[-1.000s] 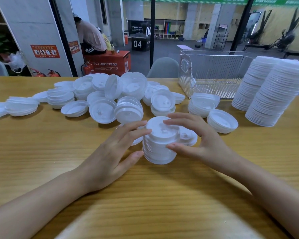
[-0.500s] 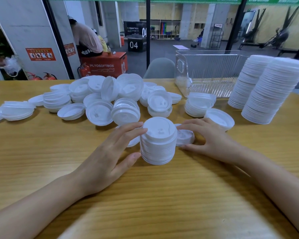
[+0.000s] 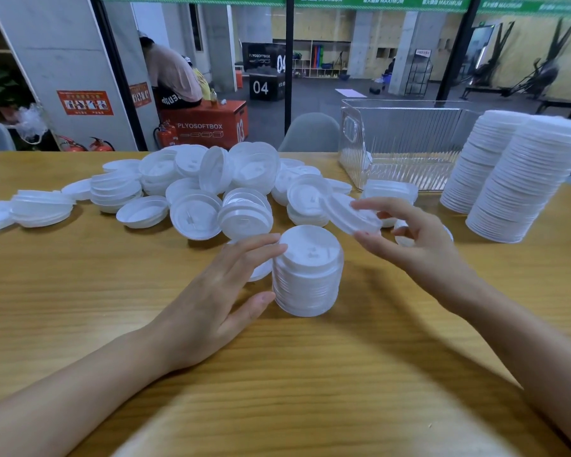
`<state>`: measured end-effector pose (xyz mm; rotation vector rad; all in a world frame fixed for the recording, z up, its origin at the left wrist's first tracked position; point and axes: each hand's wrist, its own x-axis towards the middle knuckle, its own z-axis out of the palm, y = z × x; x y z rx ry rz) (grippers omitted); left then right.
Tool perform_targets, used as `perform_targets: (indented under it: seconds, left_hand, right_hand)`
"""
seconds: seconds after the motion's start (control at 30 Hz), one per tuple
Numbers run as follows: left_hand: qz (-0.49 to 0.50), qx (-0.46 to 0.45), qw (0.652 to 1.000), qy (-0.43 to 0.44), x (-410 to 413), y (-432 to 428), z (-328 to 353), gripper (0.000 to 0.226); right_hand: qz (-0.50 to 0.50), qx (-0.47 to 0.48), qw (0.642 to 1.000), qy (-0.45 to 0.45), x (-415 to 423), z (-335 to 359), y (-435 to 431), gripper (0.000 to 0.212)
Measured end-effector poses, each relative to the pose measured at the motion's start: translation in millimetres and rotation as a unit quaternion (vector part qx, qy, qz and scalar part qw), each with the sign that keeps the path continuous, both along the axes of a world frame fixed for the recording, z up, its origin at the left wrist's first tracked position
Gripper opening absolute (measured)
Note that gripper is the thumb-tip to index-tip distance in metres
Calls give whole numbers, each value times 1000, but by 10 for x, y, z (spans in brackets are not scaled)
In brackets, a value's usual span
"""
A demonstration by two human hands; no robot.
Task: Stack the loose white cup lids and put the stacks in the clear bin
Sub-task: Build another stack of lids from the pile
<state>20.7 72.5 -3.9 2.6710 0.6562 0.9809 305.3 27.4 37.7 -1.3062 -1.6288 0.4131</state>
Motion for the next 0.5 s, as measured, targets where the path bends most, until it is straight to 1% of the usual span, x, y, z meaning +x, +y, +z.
perform_targets:
  seconds: [0.1,0.23,0.33,0.5]
  left_hand:
    - [4,5,1000,-14,9,-2,9,50]
    - [5,4,1000,-25,10,8,2,54]
    - [-1,13,1000,-14,9,7,0,55]
    - [-6,24,1000,-2,13,10,3,53]
  right_hand:
    - [40,27,998,-35,-169,61,-53,40]
    - [87,-2,993,-77,-295,17,-57,40]
    - [90,-11,991,-101,-338,-17,-45,37]
    - [93,1,990,-111,-319,-46,-40,40]
